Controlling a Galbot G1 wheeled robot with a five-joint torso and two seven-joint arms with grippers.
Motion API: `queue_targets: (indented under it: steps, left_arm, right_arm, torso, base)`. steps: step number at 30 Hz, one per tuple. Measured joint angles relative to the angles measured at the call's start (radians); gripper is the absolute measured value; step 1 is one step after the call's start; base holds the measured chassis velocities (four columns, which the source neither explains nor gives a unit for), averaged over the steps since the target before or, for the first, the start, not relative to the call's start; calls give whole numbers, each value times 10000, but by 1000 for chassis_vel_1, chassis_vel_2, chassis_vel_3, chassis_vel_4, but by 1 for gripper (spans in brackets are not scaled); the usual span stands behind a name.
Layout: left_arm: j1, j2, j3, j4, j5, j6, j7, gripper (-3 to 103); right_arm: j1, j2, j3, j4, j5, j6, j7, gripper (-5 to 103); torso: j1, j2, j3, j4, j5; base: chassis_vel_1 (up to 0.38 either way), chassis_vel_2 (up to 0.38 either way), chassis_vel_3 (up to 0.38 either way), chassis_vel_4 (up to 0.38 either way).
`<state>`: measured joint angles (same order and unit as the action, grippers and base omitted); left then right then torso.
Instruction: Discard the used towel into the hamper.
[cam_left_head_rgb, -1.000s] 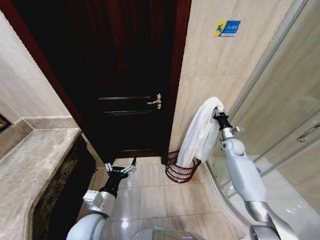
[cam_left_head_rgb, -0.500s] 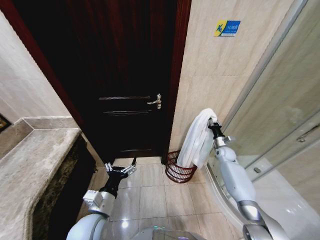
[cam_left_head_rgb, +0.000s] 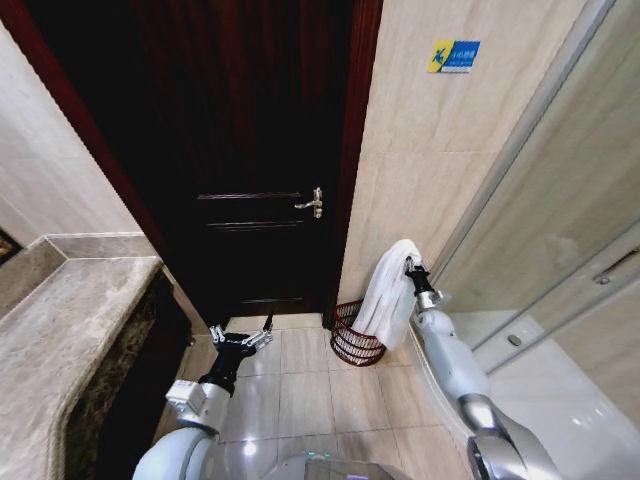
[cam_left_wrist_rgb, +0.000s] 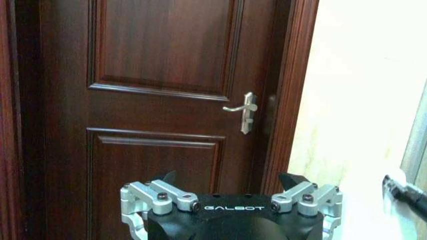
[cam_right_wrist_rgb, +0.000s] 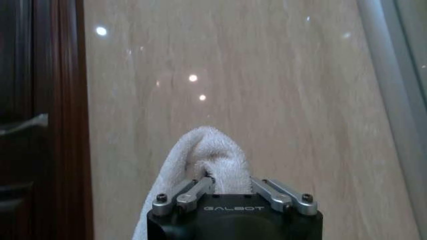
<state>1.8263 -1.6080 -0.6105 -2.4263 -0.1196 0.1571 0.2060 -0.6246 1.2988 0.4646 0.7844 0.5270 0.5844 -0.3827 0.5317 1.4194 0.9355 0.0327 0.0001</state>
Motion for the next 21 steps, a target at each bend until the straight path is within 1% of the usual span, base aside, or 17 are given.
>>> queue_targets:
  steps: [6, 10, 13, 14, 16, 17, 20, 21]
  left_arm:
    - [-1, 0, 0, 0, 0, 0, 0, 100]
    - [0, 0, 0, 0, 0, 0, 0, 100]
    - [0, 0, 0, 0, 0, 0, 0, 100]
    - [0, 0, 0, 0, 0, 0, 0, 100]
    - [0, 0, 0, 1, 0, 0, 0, 100]
    - [0, 0, 0, 1, 0, 0, 0, 100]
    - [0, 0, 0, 0, 0, 0, 0, 100]
    - [0, 0, 0, 0, 0, 0, 0, 100]
  right_arm:
    - [-43, 154, -78, -371, -151, 130, -81, 12]
    - [19, 269, -85, -978, -243, 278, -161, 12]
    - [160, 312, -87, -1972, -279, 417, -347, 12]
    - [160, 312, -87, -1972, -279, 417, -347, 12]
    - [267, 314, -73, -2706, -303, 415, -583, 12]
    - [267, 314, -73, -2706, -303, 415, -583, 12]
    - [430, 440, 327, -3650, -892, 345, -941, 12]
    - [430, 440, 327, -3650, -892, 345, -941, 12]
  torso:
    - [0, 0, -1, 0, -3]
    - [0, 0, -1, 0, -2]
    - [0, 0, -1, 0, -1]
    - [0, 0, -1, 0, -1]
    - [0, 0, -2, -1, -2]
    - [0, 0, -2, -1, -2]
    - [0, 0, -1, -2, -1]
    - [0, 0, -1, -2, -1]
  base:
    - [0, 0, 0, 0]
    - [0, 0, 0, 0]
    - [0, 0, 0, 0]
    - [0, 0, 0, 0]
    - [0, 0, 0, 0]
    - [0, 0, 0, 0]
    - [0, 0, 0, 0]
    - [0, 0, 0, 0]
